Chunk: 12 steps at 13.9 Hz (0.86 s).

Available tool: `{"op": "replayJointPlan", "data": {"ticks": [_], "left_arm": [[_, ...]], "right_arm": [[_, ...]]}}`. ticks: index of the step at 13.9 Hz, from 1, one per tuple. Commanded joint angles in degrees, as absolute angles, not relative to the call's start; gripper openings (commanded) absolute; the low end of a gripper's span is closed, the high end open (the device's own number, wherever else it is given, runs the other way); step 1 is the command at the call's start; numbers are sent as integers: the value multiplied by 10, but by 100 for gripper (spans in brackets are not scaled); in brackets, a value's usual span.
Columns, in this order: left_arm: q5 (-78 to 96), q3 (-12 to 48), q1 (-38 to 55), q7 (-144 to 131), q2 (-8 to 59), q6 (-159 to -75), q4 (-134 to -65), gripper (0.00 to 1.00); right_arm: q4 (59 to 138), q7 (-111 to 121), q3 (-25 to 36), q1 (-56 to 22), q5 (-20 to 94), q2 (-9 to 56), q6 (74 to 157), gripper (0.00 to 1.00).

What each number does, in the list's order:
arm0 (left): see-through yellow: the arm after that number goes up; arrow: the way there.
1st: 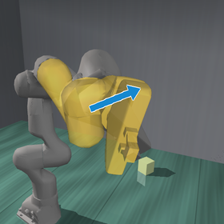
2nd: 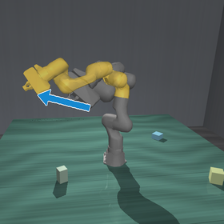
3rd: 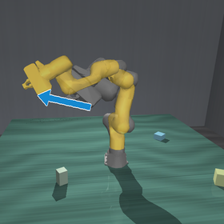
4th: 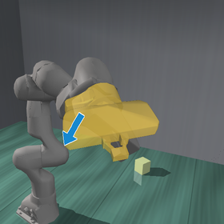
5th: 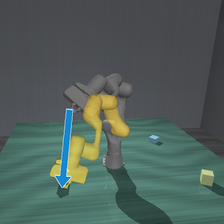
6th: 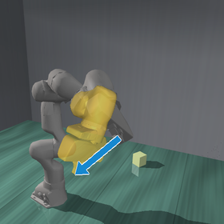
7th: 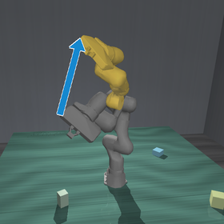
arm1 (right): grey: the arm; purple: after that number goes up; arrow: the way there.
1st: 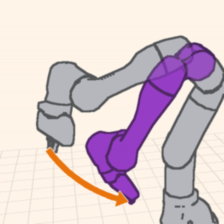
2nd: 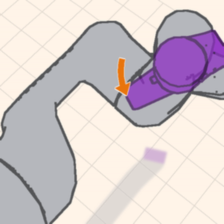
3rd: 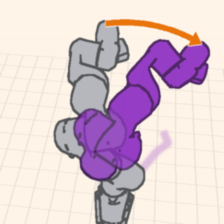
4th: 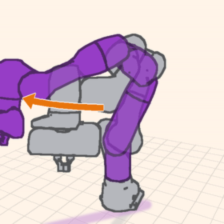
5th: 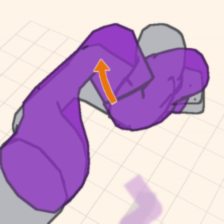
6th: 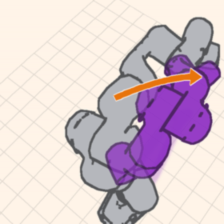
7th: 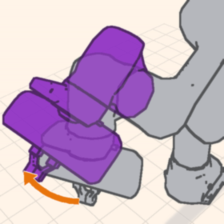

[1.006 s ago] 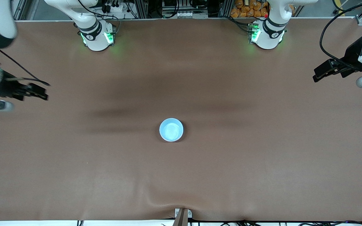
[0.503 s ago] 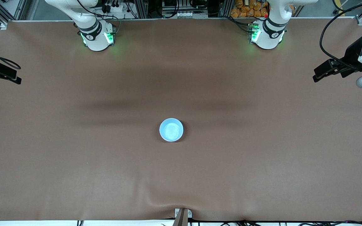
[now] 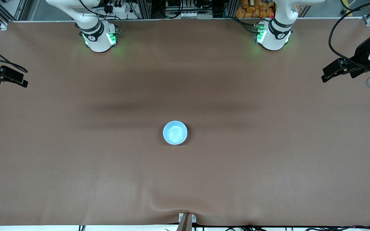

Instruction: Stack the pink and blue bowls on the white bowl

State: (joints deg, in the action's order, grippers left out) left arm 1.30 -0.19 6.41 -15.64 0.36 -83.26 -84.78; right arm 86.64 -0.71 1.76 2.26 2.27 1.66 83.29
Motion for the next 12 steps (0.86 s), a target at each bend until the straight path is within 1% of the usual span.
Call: {"op": "replayJointPlan", "data": {"ticks": [1, 6, 9, 12], "left_arm": [[10, -1, 62, -142, -15, -820, -858, 100], [10, 9, 64, -128, -34, -817, -875, 100], [7, 8, 61, -114, -27, -818, -868, 100], [1, 6, 62, -117, -15, -818, -845, 100]], "right_arm": [[861, -18, 18, 21, 23, 17, 825, 100], [861, -18, 18, 20, 23, 18, 825, 100], [860, -18, 18, 20, 23, 19, 827, 100], [860, -18, 18, 19, 24, 19, 829, 100]]}}
